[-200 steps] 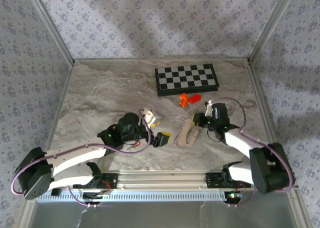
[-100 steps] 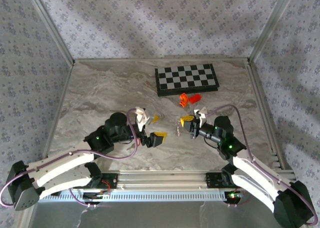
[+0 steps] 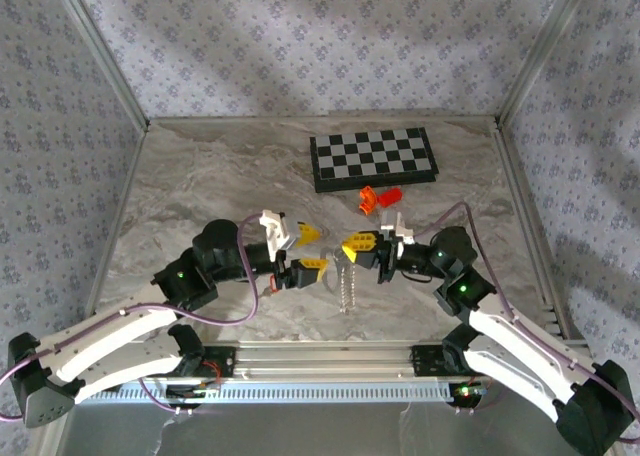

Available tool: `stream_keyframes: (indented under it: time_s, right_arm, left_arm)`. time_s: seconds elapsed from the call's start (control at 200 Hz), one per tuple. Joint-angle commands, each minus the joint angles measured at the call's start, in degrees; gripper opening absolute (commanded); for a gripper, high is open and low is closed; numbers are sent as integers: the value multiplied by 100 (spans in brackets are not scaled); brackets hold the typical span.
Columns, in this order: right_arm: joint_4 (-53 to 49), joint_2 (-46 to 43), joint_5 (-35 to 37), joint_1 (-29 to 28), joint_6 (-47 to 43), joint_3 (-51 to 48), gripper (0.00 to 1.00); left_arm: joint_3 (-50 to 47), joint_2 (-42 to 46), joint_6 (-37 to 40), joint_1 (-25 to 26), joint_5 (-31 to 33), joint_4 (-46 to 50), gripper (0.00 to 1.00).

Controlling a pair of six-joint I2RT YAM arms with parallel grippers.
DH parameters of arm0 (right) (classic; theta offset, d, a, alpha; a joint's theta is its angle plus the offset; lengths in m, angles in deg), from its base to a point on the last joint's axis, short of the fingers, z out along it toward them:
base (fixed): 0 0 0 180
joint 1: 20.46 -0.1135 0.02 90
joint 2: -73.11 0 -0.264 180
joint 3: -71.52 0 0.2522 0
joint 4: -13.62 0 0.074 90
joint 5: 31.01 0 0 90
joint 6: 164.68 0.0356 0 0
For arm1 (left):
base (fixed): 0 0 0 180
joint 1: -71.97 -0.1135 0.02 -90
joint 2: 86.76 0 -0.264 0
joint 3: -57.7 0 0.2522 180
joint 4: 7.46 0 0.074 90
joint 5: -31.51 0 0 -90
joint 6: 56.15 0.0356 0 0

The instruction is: Put the keys on the keyring

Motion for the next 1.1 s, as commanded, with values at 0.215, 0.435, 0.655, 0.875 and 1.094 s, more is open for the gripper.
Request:
stream_keyframes:
  time_s: [0.215,0.435,0.655,0.875,1.094]
  right_arm:
    - [239,48,30,-180,-318,342,0]
    - [279,42,198,-243,-388,297,0]
    - [198,-17,512,-277,-515,169,0]
    - [115,-53,704,-287,-653,101,0]
    - [67,-73,759,-286,-705,46,0]
  left_arm:
    - [293,-79,168,32,-447,210,75]
    - [343,-446,221,35,-536,51,88]
    - [466,-817,208,58,-816,-147,88]
    - [447,-945,159,110,-925,-334,85]
    - [468,-1050,214,129,-781,-370,84]
